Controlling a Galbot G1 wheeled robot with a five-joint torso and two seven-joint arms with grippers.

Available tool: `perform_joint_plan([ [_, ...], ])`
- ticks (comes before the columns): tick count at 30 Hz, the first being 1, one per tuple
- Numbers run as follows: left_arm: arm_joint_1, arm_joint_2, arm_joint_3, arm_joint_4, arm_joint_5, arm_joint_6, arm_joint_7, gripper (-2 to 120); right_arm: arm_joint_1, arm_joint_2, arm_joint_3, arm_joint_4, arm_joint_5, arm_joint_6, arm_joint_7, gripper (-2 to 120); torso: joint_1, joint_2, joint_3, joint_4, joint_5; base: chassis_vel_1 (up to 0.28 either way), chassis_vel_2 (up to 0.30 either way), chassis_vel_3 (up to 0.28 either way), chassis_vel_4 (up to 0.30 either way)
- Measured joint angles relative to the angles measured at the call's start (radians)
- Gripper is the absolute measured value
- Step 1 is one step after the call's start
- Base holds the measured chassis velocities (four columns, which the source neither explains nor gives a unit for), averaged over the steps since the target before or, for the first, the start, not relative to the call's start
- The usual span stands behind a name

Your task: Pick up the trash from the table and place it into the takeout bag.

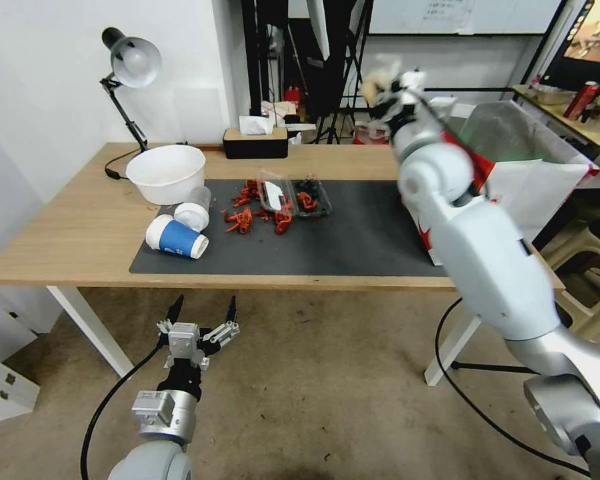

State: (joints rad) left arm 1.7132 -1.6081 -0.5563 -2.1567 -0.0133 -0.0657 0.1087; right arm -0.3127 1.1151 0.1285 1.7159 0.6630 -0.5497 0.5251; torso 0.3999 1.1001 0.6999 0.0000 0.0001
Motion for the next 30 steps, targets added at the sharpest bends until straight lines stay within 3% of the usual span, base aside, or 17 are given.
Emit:
perform_joint_plan([
  [7, -0.001, 0.0, 0.01, -0.006, 0.011, 0.002, 0.005, 100, -0.066, -0.073, 0.079, 0.043, -0.035, -0.124, 0.043, 3, 0.0, 0.0, 0.0, -0.0001, 0.0002, 0.0, 0.0, 0.0, 0.0],
  [17, 0.001, 0.0, 0.018, -0.015, 0.016, 0.005, 0.008, 100, -0.137, -0.14, 0.124, 0.079, 0.045, -0.182, 0.076, 3, 0.0, 0.0, 0.0, 0.0, 0.0001, 0.0, 0.0, 0.0, 0.0],
  [27, 0.004, 0.0, 0.027, -0.018, 0.023, 0.003, 0.009, 100, -0.209, -0.201, 0.185, 0.131, 0.126, -0.186, 0.102, 35, 0.0, 0.0, 0.0, 0.0, 0.0, 0.0, 0.0, 0.0, 0.0],
  [30, 0.005, 0.0, 0.032, -0.022, 0.027, 0.002, 0.01, 100, -0.238, -0.216, 0.219, 0.146, 0.147, -0.185, 0.104, 50, 0.0, 0.0, 0.0, -0.0001, 0.0, 0.0, 0.0, 0.0, 0.0],
])
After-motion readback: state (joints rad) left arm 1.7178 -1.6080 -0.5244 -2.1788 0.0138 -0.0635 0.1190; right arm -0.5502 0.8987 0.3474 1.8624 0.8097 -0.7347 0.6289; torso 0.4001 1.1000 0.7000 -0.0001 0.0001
